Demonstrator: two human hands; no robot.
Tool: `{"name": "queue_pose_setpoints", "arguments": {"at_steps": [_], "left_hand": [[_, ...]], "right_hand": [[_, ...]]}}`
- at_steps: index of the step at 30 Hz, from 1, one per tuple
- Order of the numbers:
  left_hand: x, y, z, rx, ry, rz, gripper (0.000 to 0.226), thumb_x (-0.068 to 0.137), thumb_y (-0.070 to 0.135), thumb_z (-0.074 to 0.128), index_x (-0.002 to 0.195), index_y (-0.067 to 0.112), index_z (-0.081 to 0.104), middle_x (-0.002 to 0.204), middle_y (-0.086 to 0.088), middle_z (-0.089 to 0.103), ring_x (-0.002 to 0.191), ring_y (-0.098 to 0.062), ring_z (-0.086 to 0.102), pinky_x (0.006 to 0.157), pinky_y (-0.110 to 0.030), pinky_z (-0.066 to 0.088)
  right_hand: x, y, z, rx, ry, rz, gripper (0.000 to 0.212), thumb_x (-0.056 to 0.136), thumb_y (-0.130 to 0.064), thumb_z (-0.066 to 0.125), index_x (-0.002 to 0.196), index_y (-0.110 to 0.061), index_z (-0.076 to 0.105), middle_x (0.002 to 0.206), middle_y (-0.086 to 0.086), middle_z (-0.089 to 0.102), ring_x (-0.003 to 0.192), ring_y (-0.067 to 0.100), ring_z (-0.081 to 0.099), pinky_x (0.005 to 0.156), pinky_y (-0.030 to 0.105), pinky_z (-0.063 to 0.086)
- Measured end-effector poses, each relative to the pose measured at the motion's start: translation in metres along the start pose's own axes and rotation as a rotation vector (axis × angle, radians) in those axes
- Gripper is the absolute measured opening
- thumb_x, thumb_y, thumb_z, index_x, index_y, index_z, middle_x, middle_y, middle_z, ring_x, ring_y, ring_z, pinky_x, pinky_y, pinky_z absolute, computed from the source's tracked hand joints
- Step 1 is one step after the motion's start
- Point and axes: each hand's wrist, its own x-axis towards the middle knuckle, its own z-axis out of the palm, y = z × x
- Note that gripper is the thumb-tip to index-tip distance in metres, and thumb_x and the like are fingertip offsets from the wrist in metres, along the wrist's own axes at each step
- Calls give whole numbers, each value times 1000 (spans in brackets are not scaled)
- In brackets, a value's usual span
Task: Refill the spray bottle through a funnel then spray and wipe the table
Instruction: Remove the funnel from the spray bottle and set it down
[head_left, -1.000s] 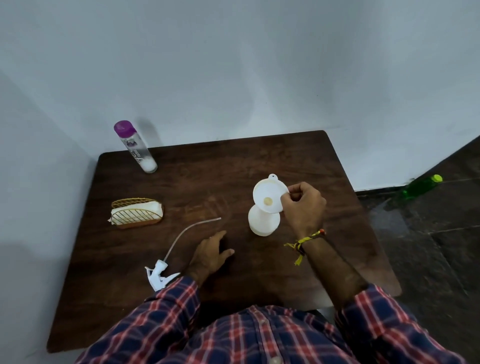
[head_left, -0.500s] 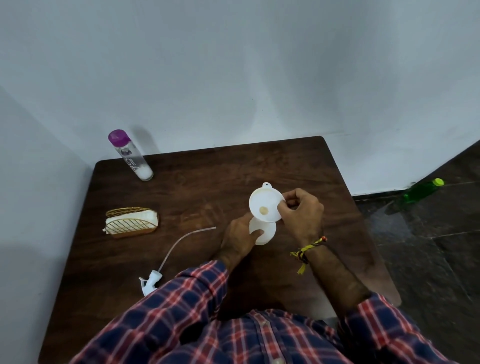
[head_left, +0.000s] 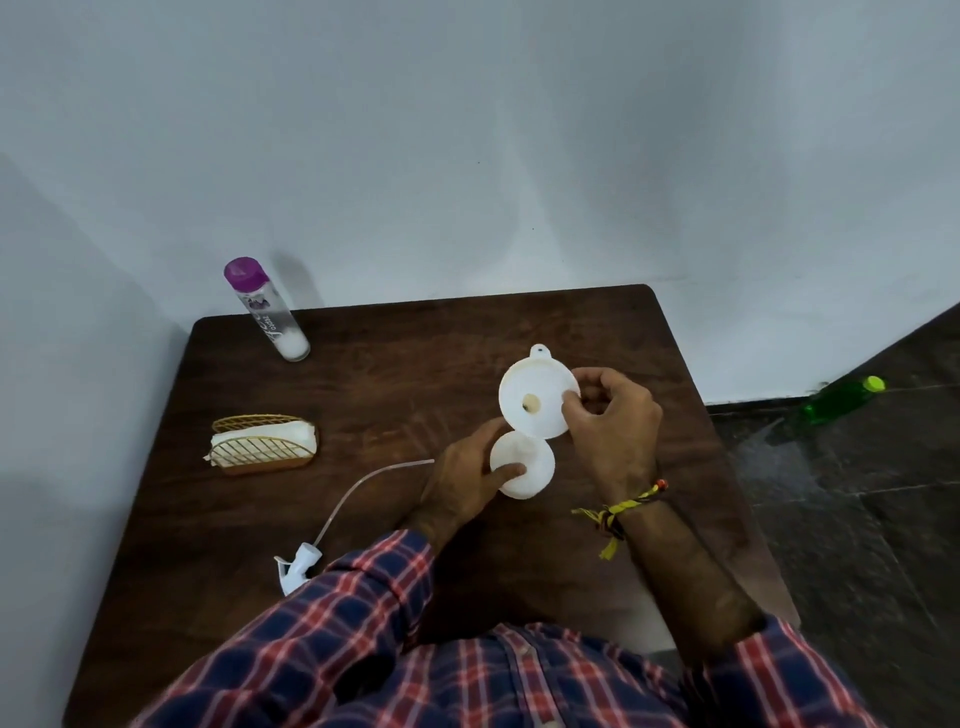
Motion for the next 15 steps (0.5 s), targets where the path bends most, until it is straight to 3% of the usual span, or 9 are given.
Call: {"name": "queue_pose_setpoints", "arguments": {"at_steps": [4,7,9,12,15], "left_hand": [[-9,-21,-33,-5,255,-150,54,89,57,54,134,27,50,131,4,59,118,-15,56,98,-33,47],[-19,-48,-63,50,508,-373,37,92,43,57,122,22,56,118,-3,63,110,-21,58,88,-33,48],[-27,-71,-78,92,604,-573,43,88,38,63,122,15,53,122,-11,58,115,-28,54,91,-40,47],[-37,-107,-97,96,576,-903,76,81,42,70,136,1,36,141,-23,40,131,-38,38,103,-49,39],[-41,-140,-112,-30,486,-1068,94,86,48,62,149,0,13,157,-23,12,146,-37,9,116,-54,19]], "right_hand": [[-5,-23,16,-9,-30,-116,10,79,-11,72,88,-16,71,74,-8,67,65,6,62,61,13,48],[-12,-36,45,-23,-119,-152,11,77,-12,71,84,-16,64,72,-8,64,64,9,61,61,23,50],[-17,-43,66,-54,-177,-163,13,76,-13,69,83,-17,60,71,-8,61,65,13,60,62,29,51],[-25,-56,104,-134,-265,-191,14,79,-13,67,85,-16,54,75,-5,61,69,16,59,63,29,48],[-28,-68,143,-221,-340,-193,12,86,-14,63,91,-14,52,86,3,65,77,19,61,67,26,43]]}}
